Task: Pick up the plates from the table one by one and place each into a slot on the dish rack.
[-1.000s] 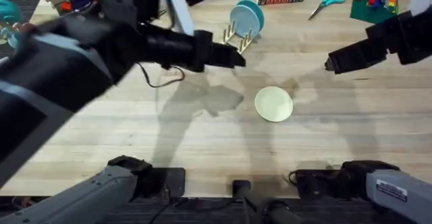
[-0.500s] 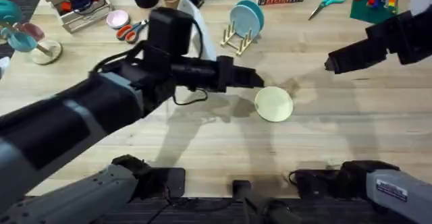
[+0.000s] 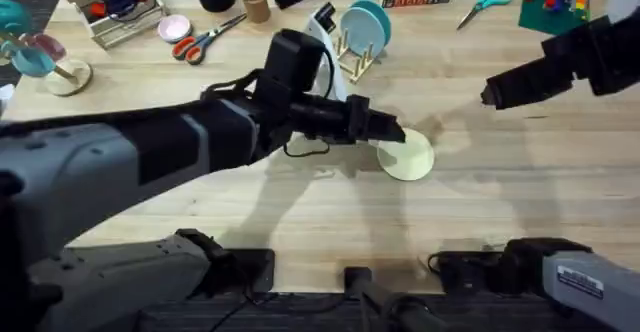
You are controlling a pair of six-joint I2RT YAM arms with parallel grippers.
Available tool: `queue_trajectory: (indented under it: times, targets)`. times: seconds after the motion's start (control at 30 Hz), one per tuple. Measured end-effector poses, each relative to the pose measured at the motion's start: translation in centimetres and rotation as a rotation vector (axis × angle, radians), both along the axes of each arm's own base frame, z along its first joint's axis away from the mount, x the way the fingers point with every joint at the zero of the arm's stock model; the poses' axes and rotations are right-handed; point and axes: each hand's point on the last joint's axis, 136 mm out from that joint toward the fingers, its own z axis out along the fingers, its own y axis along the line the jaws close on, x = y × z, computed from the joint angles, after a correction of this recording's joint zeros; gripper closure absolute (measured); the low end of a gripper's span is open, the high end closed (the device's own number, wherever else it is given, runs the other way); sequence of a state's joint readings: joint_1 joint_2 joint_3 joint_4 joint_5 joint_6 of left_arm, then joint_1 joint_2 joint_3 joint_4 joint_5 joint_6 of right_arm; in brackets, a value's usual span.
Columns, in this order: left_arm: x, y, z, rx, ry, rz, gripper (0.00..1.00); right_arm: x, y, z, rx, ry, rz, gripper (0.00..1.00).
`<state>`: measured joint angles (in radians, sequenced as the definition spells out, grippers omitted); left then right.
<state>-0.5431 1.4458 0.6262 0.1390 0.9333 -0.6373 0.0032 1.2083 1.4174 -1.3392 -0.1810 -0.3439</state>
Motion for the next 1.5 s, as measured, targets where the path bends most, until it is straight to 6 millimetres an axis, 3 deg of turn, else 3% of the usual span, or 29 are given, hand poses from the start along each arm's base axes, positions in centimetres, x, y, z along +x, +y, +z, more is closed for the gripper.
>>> queue_trajectory:
  times: [0.73, 1.5]
  targets:
    - [0.3, -0.9, -5.0, 0.06, 0.131, 0.012, 0.959, 0.0, 0.0, 0.0, 0.0, 0.0, 0.0, 0.006]
    - [0.2, -0.9, -8.5, 0.104, 0.207, 0.017, 0.959, 0.0, 0.0, 0.0, 0.0, 0.0, 0.0, 0.006]
